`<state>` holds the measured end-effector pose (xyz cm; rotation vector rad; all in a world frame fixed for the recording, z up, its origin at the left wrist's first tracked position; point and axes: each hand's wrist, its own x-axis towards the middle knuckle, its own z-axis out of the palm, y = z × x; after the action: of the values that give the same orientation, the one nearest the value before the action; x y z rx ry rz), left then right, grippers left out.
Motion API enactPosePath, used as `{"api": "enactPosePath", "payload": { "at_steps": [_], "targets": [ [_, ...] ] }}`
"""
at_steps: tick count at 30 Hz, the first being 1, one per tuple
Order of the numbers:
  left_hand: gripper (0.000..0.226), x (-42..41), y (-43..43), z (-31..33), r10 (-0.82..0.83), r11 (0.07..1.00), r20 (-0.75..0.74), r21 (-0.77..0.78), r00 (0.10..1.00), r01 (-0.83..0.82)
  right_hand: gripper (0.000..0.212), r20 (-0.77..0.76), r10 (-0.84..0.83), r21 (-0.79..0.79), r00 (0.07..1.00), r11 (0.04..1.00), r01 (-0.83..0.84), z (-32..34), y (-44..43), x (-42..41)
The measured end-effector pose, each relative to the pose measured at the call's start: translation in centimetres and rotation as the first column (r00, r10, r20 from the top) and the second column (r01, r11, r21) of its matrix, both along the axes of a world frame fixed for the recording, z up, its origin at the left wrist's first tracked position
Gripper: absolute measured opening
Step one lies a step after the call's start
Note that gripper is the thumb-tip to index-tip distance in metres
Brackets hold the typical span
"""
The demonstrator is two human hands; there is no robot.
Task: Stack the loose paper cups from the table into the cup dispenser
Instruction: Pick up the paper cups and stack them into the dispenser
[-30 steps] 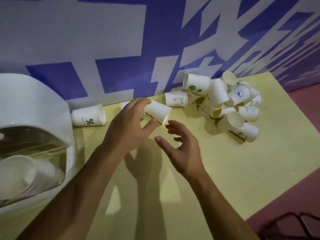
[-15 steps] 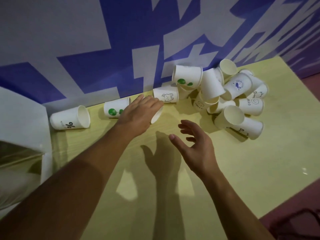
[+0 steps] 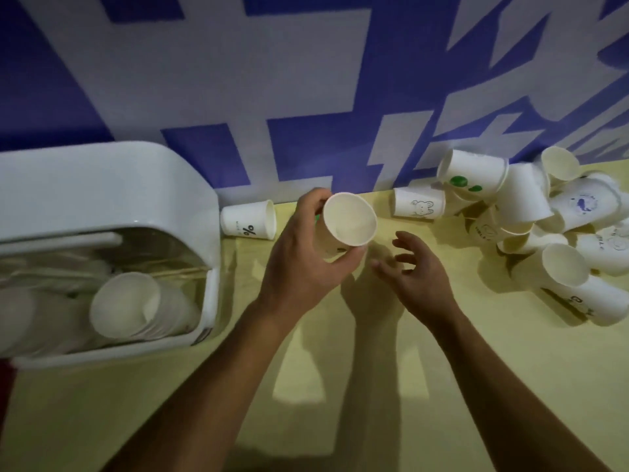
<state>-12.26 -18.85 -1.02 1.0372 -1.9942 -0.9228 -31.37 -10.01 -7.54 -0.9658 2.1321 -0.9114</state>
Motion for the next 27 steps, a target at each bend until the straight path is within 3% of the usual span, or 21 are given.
{"api": "enactPosePath", "payload": {
  "at_steps": [4,8,15,21,27],
  "targets": [
    [0.085,4.5,0.7,0.7,0.127,0.992,-0.072,0.025,0.989,-0.126,0.107,-0.004,0.146,0.018,0.989,0.989,-0.146,-0.1,-5.1,2.1],
    [0.079,7.9,1.4,1.9,0.169,0.985,-0.128,0.056,0.977,-0.163,0.117,0.055,0.172,0.071,0.984,0.982,-0.176,-0.1,-8.8,2.8],
    [0.076,11.7,2.6,3.8,0.186,0.977,-0.174,0.139,0.967,-0.163,0.080,-0.045,0.192,0.101,0.980,0.977,-0.187,0.9,-8.1,4.4],
    [0.078,15.0,3.3,4.8,0.189,0.970,-0.207,0.195,0.960,-0.149,0.080,-0.060,0.141,0.035,0.988,0.990,-0.139,4.8,-3.4,8.2],
    [0.077,19.3,3.9,5.9,0.265,0.956,-0.394,0.226,0.880,-0.186,0.066,-0.038,0.118,-0.094,0.992,0.988,-0.121,9.5,0.9,14.4]
  ]
}}
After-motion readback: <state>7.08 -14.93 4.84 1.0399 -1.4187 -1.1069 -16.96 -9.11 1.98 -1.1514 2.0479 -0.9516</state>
